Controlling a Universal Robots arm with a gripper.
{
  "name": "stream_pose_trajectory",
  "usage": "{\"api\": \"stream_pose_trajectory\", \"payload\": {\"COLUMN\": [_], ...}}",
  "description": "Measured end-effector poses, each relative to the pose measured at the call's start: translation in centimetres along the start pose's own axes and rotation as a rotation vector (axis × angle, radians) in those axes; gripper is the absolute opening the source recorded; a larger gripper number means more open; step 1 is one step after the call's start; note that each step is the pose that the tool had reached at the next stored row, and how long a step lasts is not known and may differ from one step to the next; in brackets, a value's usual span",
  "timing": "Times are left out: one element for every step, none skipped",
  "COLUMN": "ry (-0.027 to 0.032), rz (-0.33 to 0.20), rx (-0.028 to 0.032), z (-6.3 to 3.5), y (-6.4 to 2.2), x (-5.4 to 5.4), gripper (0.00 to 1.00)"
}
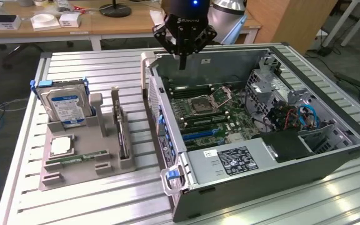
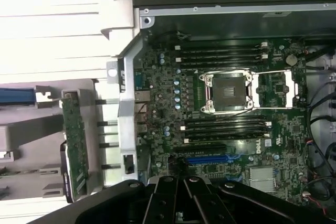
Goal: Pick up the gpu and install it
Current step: 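Reach for the gpu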
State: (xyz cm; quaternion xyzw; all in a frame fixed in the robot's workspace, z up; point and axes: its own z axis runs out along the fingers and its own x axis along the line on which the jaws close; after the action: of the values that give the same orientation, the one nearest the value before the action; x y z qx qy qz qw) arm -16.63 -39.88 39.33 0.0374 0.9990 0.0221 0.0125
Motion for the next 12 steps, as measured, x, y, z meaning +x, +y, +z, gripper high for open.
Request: {"api": "stream_pose_trajectory", "payload": {"ry": [0.0000, 0.0000, 0.0000, 0.0000, -0.0001, 0.0000, -0.0001, 0.0000, 0.0000, 0.0000, 0.0000, 0.0000], "rz": [0.000, 0.000, 0.000, 0.000, 0.000, 0.000, 0.000, 0.000, 0.000, 0.000, 0.000, 0.000], "rx": [0.0000, 0.0000, 0.0000, -0.0001, -0.0001, 0.0000, 0.0000, 0.0000, 0.0000, 0.0001, 0.0000, 0.0000], "z": [-0.01, -0.02, -0.03, -0.03, -0.04, -0.05, -0.06, -0.07, -0.08, -0.09, -0.09, -0.10], "y": [-0.03, -0.05, -0.08, -0.11, -0.13, -0.16, -0.18, -0.20, -0.22, -0.24, -0.27, -0.29], "x": [0.3, 0.7, 1.1, 1.4, 1.8, 2.1, 2.4, 2.7, 3.0, 3.3, 3.6, 3.8], "gripper": [0.10, 0.10, 0.10, 0.10, 0.10, 0.10, 0.10, 0.10, 0.10, 0.10, 0.10, 0.10]}}
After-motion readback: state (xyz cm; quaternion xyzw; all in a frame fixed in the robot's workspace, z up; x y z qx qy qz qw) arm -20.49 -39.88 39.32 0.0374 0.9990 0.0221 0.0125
